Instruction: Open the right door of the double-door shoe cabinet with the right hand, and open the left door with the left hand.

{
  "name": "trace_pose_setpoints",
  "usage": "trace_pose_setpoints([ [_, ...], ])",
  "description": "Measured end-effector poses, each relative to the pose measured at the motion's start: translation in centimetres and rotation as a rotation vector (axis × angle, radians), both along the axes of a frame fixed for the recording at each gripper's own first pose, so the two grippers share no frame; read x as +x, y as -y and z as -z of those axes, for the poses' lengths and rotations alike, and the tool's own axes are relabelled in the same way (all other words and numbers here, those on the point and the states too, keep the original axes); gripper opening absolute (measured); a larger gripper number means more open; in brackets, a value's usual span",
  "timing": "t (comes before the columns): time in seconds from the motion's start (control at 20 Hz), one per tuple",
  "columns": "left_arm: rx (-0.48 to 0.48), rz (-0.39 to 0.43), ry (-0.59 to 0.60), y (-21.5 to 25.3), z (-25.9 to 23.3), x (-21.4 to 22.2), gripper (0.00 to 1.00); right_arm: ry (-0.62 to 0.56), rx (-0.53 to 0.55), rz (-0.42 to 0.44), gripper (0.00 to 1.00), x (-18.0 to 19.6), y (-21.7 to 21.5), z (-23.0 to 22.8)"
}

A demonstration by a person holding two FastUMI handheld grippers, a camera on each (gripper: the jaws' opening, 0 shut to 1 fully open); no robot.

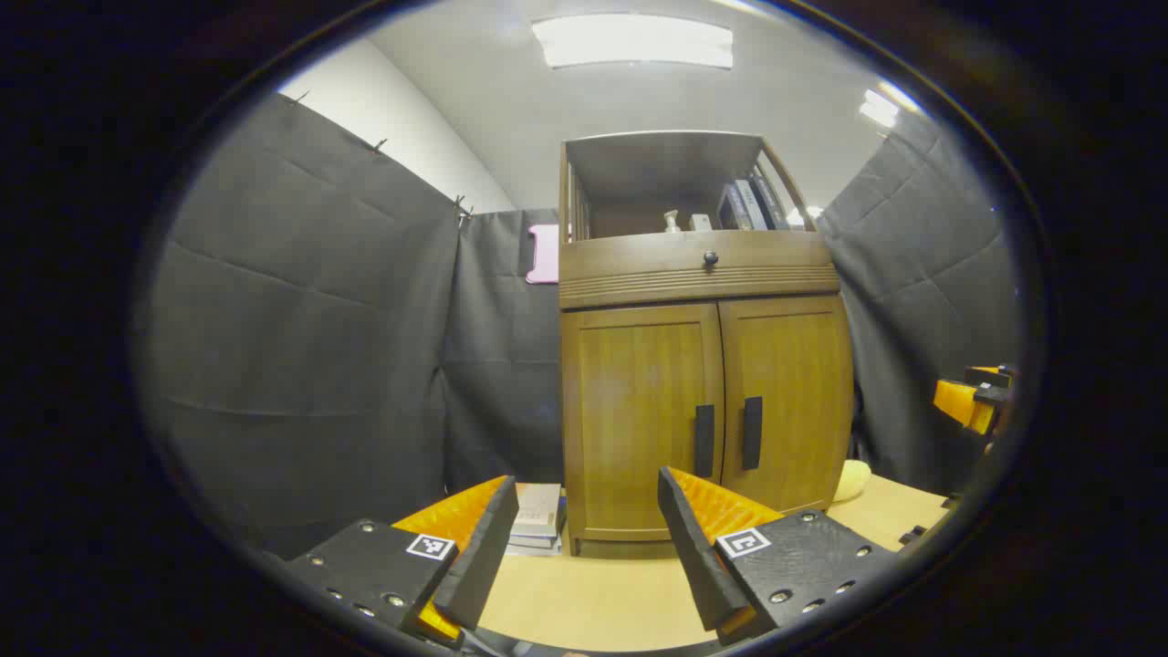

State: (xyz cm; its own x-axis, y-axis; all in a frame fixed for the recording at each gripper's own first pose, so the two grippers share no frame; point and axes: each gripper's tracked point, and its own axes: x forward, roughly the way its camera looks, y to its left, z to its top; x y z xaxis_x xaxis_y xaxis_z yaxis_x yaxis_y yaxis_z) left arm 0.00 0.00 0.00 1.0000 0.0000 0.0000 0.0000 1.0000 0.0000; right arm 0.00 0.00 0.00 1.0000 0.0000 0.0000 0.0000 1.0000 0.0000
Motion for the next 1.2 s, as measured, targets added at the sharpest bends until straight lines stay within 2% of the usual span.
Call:
trace_pose_setpoints([
  [0.7,0.014,0.026,-0.002,0.5,0.1,-0.1,0.9,-0.007,0.001,-0.001,0.96,0.5,-0.2,0.7],
  [1.2,0.036,-0.002,0.003,0.2,-0.1,0.0,0.9,-0.031,0.022,-0.048,0.96,4.4,-2.8,1.0],
])
